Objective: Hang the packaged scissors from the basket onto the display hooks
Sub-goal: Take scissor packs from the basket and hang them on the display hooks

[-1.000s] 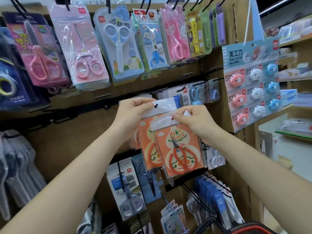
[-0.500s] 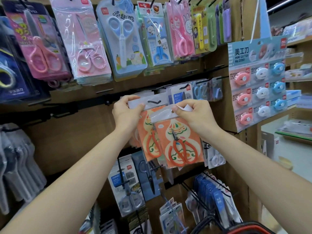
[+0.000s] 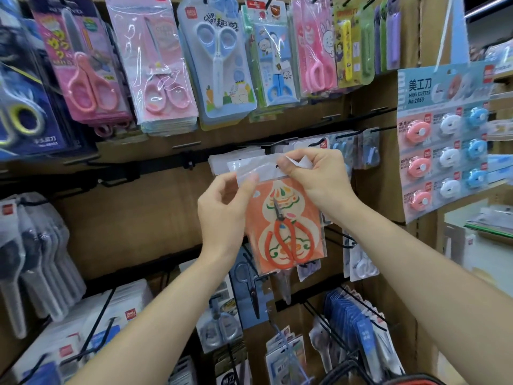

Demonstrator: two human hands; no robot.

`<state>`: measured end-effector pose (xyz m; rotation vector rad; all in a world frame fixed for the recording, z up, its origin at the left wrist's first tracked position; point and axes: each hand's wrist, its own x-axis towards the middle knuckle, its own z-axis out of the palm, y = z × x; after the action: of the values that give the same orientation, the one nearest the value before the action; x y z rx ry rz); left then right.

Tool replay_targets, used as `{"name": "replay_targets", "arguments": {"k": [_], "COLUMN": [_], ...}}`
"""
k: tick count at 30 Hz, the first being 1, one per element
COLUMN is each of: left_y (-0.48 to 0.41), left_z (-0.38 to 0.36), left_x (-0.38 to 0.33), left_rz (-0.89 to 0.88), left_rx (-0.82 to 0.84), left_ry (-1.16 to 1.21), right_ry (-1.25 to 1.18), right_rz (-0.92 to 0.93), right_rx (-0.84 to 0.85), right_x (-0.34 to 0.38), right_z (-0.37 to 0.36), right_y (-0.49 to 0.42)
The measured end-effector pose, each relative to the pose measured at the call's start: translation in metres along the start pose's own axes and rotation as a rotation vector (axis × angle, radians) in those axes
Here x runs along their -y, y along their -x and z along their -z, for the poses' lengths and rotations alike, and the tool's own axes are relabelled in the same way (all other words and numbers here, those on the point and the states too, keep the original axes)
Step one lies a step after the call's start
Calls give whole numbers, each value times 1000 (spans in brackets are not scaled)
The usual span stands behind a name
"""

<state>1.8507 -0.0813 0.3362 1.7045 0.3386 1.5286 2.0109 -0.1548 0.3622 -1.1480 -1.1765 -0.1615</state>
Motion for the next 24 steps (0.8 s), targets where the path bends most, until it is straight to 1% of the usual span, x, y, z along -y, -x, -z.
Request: {"name": "replay_targets", "arguments": {"k": [2,4,8,10,12,13,15,16,17,18,20,21,22,24], "left_y": [-4,-10,-18,-22,-29,-32,-39,-43,-46,-49,-52,-53,-51,-42], "left_z": [-4,-7,-12,-12,-12,-12,-11,-11,-10,-9,-6,-4,-1,6], "left_x": [-1,-2,2,9,16,21,28,31,35,37,41,44,45,45], "left_rz": [22,33,57,61,74,86,105,110,108,98,83,84,81,52], "left_rx": [19,2,-23,-54,-93,-103,-125,-136,-148,-154,-141,-125,-108,-78], "left_ry": [5,-11,-70,-90,-118,-126,-129,-137,-147,-158,-163,-163,-171,-207], "right_ry": [-29,-86,-217,-190,2,119,300,373,443,516,677,755,819,893], "right_rz": [-27,-71,-205,-210,-128,-44,191,301,379,409,351,308,271,230], "right_rx": [5,13,91,105,19,-78,-261,-266,-199,-91,130,212,278,358], "right_x": [1,1,-1,-8,-19,-24,-33,-38,-43,-48,-57,-60,-62,-66], "right_z": [-2,-4,-1,-1,-5,-8,-14,-17,-20,-23,-28,-30,-31,-34], "right_y": [-1,-1,0,3,10,16,29,36,42,47,52,53,53,49]}}
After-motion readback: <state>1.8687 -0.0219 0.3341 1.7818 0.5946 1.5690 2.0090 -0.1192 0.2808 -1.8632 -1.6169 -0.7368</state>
